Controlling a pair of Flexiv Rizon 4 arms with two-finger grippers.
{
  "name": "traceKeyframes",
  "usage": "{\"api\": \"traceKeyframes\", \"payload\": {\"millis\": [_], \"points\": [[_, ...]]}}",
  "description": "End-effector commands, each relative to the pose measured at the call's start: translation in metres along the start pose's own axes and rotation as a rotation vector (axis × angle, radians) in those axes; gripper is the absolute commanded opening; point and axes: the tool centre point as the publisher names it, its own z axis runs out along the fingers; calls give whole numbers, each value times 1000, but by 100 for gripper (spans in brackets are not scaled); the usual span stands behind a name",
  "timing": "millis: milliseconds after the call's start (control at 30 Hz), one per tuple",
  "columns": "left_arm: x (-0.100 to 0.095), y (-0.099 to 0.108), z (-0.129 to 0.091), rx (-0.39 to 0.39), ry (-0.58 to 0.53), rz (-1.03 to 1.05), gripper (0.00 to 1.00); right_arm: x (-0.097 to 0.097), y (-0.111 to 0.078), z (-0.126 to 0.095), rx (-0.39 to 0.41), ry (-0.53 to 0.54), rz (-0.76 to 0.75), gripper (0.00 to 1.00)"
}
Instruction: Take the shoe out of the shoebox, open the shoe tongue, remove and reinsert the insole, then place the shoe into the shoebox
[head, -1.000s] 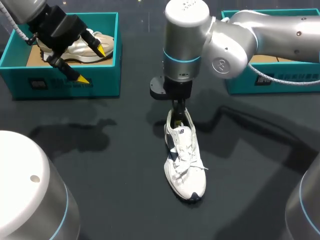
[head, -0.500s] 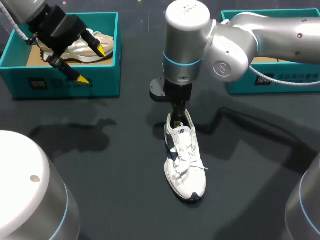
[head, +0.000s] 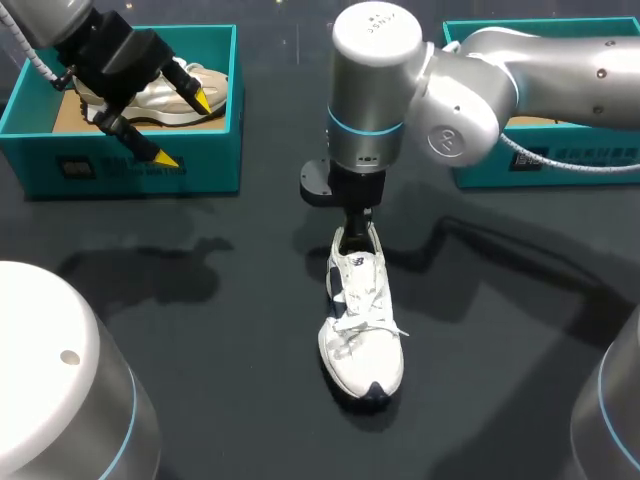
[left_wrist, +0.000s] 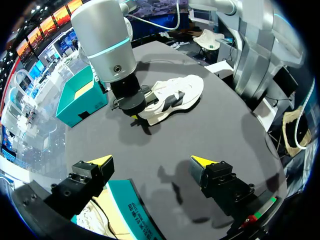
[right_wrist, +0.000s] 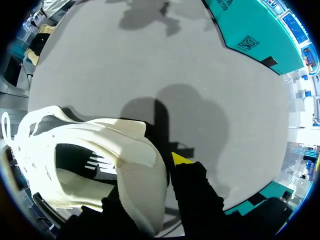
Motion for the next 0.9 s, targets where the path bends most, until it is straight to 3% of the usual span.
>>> {"api": "traceKeyframes", "payload": {"millis": [33, 367, 600, 733, 900], "points": [[-1, 0, 0, -2, 2, 1, 100, 3, -2, -14, 17, -12, 2, 0], [-1, 0, 0, -2, 2, 1, 100, -3, -19, -80, 54, -57, -52, 0], [-1, 0, 0, -2, 2, 1, 100, -19, -38, -143, 89, -92, -96, 0], [-1, 0, 0, -2, 2, 1, 100, -31, -54, -177, 66, -80, -62, 0], [-1, 0, 0, -2, 2, 1, 100, -31, -54, -177, 66, -80, -62, 0]]}}
